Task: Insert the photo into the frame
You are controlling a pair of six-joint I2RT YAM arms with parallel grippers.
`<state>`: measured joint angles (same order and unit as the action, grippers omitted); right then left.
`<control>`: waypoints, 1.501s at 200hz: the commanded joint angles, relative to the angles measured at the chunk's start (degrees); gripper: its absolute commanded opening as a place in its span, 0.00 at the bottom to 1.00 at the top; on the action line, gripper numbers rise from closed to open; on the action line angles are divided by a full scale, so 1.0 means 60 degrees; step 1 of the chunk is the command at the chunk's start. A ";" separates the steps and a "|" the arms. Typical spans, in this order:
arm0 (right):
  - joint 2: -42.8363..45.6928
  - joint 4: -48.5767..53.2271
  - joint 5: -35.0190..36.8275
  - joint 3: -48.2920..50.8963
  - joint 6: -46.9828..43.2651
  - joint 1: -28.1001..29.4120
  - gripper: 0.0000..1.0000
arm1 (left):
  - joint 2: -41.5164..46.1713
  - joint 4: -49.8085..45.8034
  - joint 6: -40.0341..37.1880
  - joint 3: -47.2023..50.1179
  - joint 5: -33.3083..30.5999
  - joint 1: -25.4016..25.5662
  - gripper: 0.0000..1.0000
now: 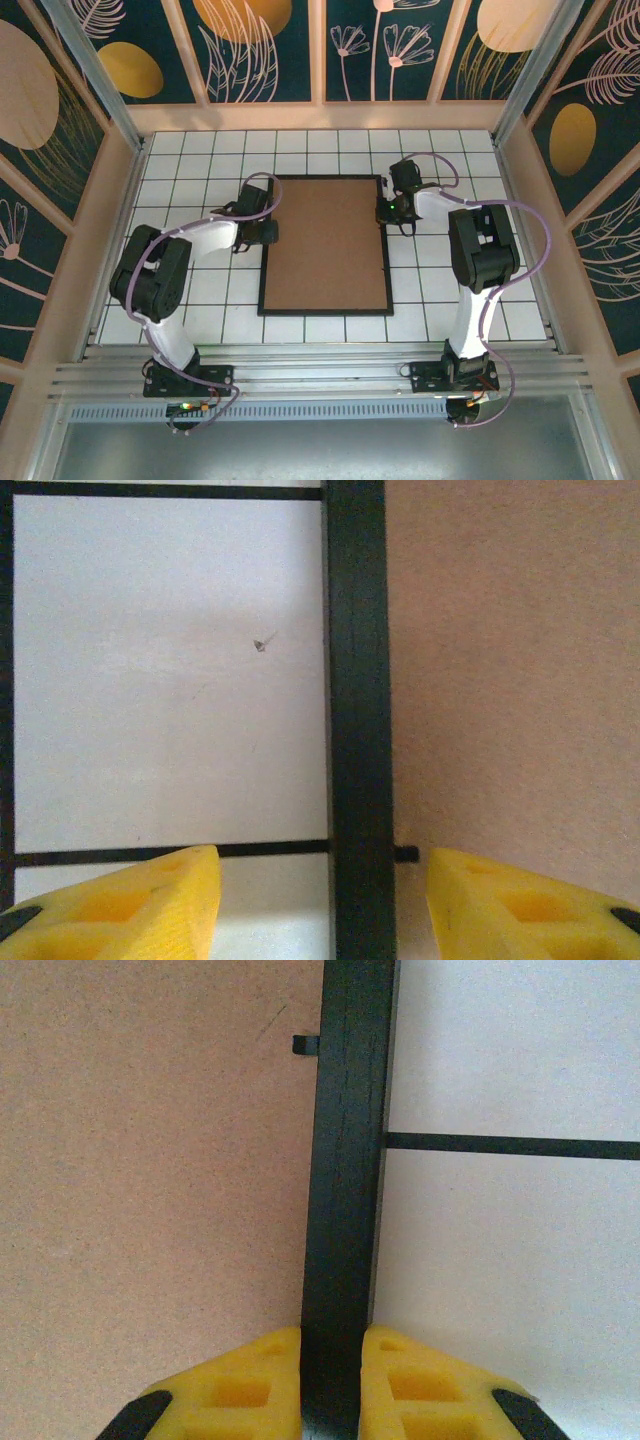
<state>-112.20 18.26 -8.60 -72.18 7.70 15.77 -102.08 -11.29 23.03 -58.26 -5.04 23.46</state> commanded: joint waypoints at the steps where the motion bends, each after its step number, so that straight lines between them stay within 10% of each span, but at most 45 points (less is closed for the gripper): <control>1: -0.0370 0.0460 -0.0090 0.0059 -0.0405 0.0285 0.17 | 0.1071 0.0374 0.0315 0.0355 -0.0124 0.0010 0.58; 85: -0.0444 0.0413 -0.0126 0.0052 -0.0394 0.0261 0.17 | 0.3171 -0.0189 0.1309 0.2601 0.2260 -0.0231 0.53; 300: -0.0493 0.0443 -0.0163 0.0122 -0.0431 0.0223 0.16 | 0.3258 -0.1083 0.0921 0.3452 0.2789 0.0055 0.37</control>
<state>-112.20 18.26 -8.60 -72.18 7.31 15.77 -81.47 -18.02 29.76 -37.85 9.91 23.59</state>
